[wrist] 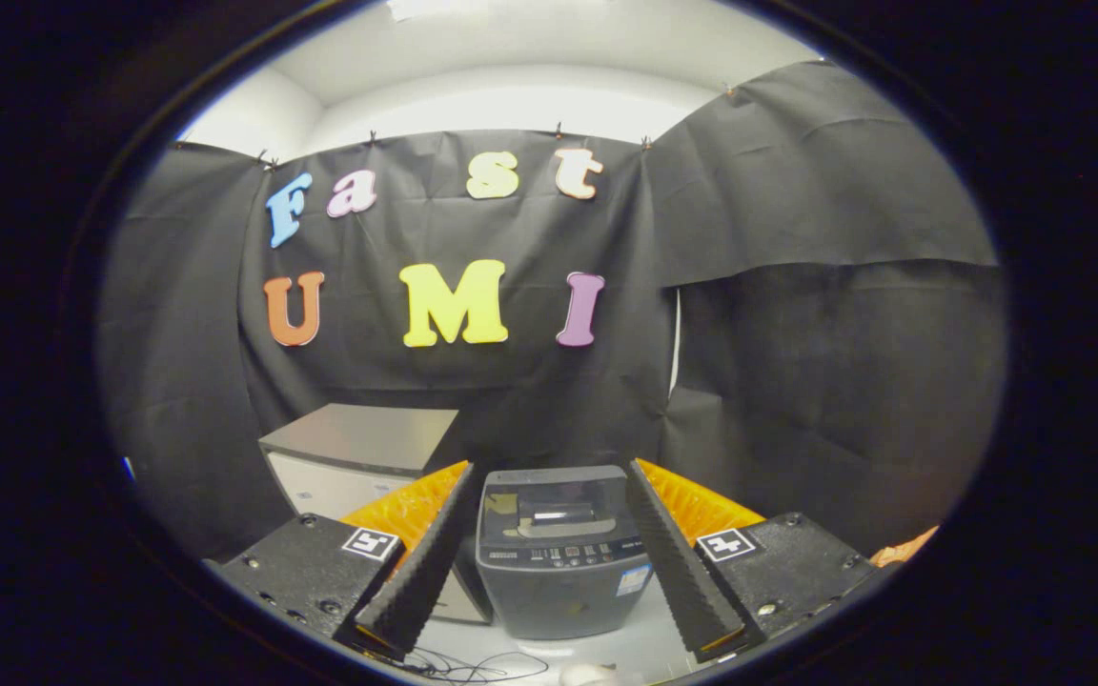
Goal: Put the clothes into the washing machine and then close the washing machine lid.
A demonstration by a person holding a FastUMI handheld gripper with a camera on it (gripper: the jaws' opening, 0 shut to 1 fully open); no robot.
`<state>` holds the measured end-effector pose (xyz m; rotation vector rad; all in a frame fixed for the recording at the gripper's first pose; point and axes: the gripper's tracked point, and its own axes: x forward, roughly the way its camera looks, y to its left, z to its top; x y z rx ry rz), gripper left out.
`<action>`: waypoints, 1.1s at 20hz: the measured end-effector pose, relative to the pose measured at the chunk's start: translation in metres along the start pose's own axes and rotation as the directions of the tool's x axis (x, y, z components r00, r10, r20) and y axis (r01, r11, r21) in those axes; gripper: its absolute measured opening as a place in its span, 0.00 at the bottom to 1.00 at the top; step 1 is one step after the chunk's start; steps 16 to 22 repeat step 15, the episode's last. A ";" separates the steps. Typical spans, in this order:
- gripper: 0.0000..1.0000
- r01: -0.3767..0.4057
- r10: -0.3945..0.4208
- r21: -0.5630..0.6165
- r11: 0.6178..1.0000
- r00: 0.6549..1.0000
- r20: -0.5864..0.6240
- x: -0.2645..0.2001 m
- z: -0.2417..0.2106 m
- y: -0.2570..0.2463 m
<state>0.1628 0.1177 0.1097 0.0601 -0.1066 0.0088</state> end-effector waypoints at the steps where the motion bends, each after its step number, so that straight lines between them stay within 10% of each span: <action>1: 0.99 -0.007 0.007 0.001 1.000 1.000 0.004 -0.020 -0.003 -0.001; 10: 0.99 0.007 -0.008 0.024 1.000 1.000 0.026 -0.113 -0.016 -0.026; 22: 0.99 0.015 -0.016 0.046 0.999 0.999 0.027 -0.124 -0.020 -0.031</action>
